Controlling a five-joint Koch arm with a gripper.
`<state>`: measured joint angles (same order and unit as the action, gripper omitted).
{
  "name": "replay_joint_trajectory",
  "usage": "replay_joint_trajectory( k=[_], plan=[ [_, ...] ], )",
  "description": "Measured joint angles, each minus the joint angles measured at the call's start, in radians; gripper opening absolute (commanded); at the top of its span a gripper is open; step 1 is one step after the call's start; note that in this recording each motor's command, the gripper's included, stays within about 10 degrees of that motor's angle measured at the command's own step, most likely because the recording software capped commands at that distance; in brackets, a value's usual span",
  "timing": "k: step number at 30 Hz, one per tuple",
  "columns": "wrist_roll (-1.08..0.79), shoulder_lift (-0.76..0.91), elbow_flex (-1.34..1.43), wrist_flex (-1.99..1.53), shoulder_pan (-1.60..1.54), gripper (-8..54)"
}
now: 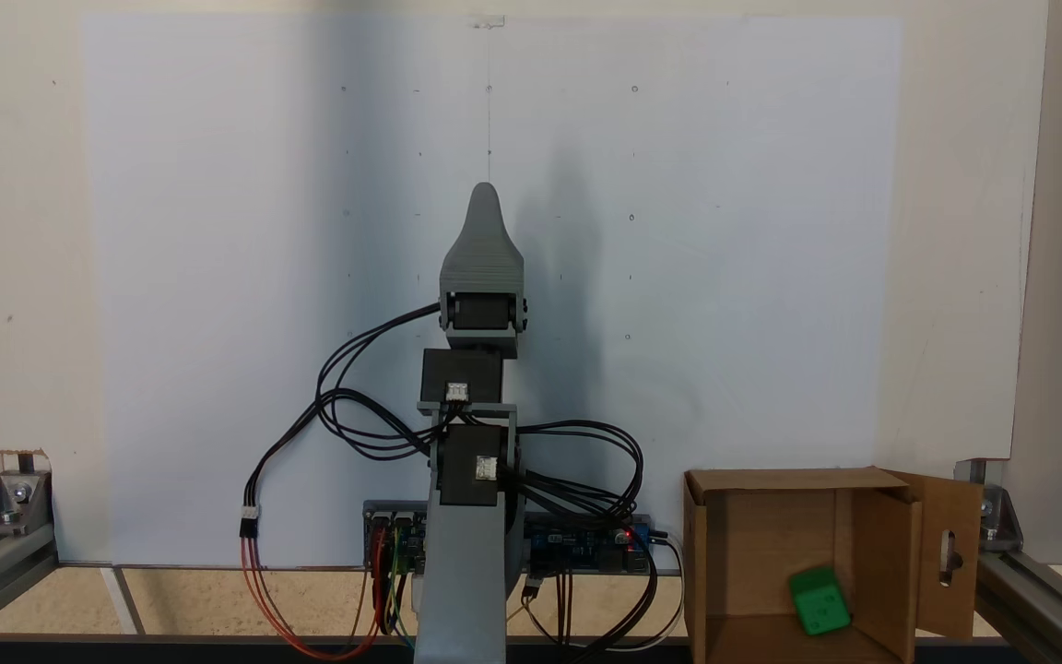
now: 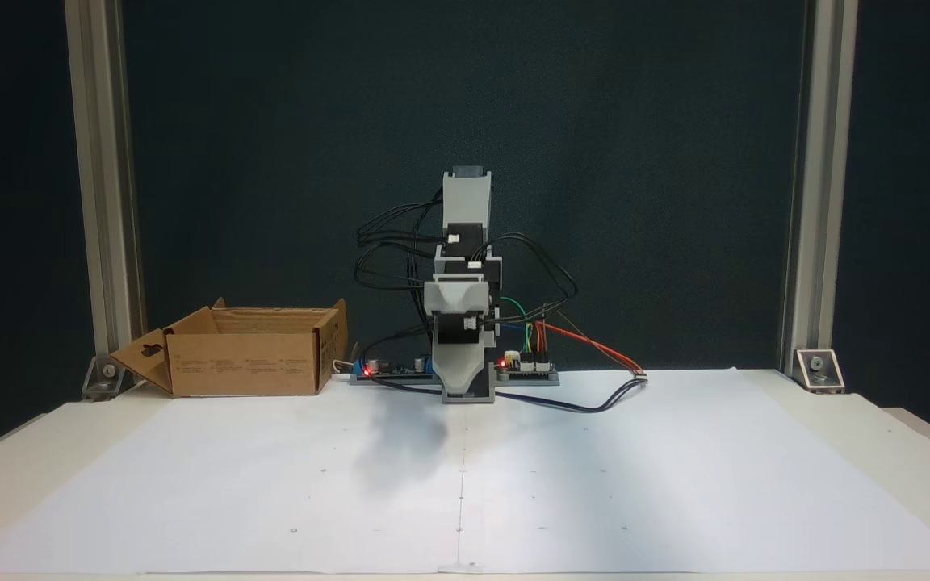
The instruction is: Grasp a green dice and put it in the bin.
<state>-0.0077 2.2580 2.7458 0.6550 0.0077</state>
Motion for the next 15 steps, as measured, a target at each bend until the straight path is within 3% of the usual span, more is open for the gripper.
replay_joint_trajectory(
  k=[15],
  plan=[
    [0.0,0.0,0.227,0.609,0.0,44.7]
  ],
)
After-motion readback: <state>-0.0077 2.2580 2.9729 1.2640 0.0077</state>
